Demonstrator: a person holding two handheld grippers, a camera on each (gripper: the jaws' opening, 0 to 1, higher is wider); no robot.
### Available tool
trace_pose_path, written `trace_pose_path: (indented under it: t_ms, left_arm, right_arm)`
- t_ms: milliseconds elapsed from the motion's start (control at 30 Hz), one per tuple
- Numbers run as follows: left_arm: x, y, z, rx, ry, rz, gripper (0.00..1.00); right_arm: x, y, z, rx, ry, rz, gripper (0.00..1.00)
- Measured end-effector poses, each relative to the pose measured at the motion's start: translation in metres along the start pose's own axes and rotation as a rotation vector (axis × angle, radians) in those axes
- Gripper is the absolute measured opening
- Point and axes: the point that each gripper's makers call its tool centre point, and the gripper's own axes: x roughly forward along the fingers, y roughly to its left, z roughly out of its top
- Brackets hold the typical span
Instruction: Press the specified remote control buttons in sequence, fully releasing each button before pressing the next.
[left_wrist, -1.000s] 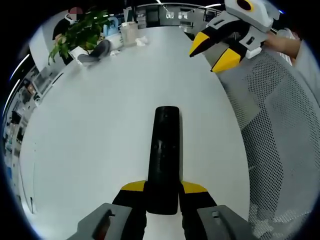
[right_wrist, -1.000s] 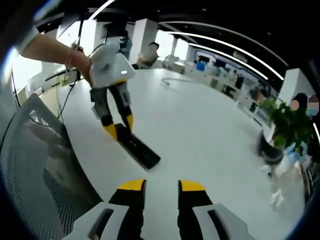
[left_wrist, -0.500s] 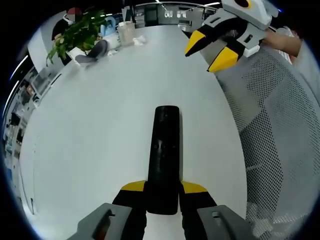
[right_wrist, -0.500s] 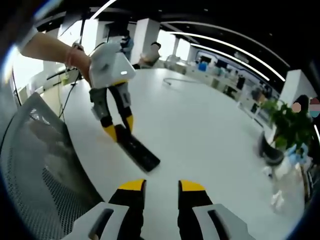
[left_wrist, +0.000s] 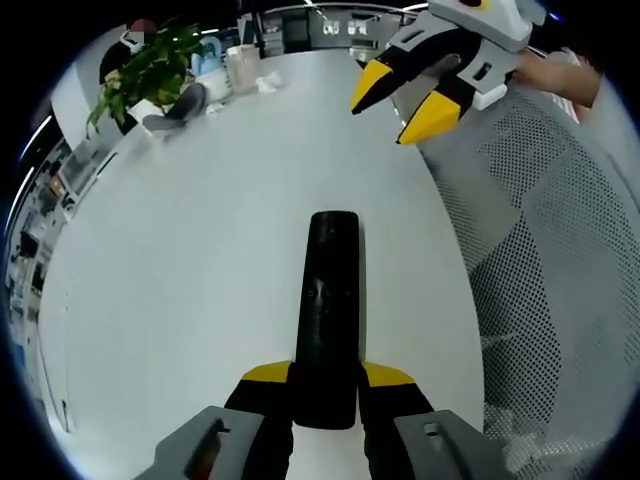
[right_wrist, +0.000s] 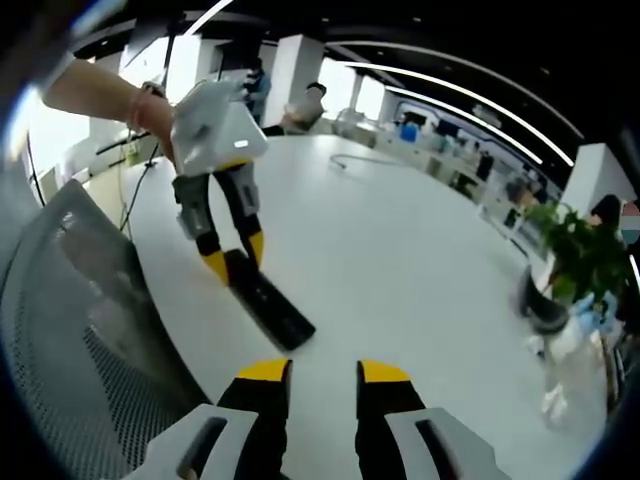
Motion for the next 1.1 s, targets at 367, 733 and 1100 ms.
trace_pose_path:
  t_ms: [367,733,1100]
  left_arm:
    - [-0.001,-0.007,0.001,-0.008,-0.01,0.002,0.24]
    - [0.0,-0.014,0.002,-0.012,-0.021,0.002,0.24]
    - [0.0,-0.021,0.002,-0.022,-0.037,0.004,0.24]
  right_arm:
    - [0.0,0.001,0.001,-0.009,0.002,0.007,0.23]
    - [0.0,0.002,0.0,-0.015,0.005,0.013,0.22]
    - [0.001,0.004,0.0,-0.019,0.008,0.021,0.22]
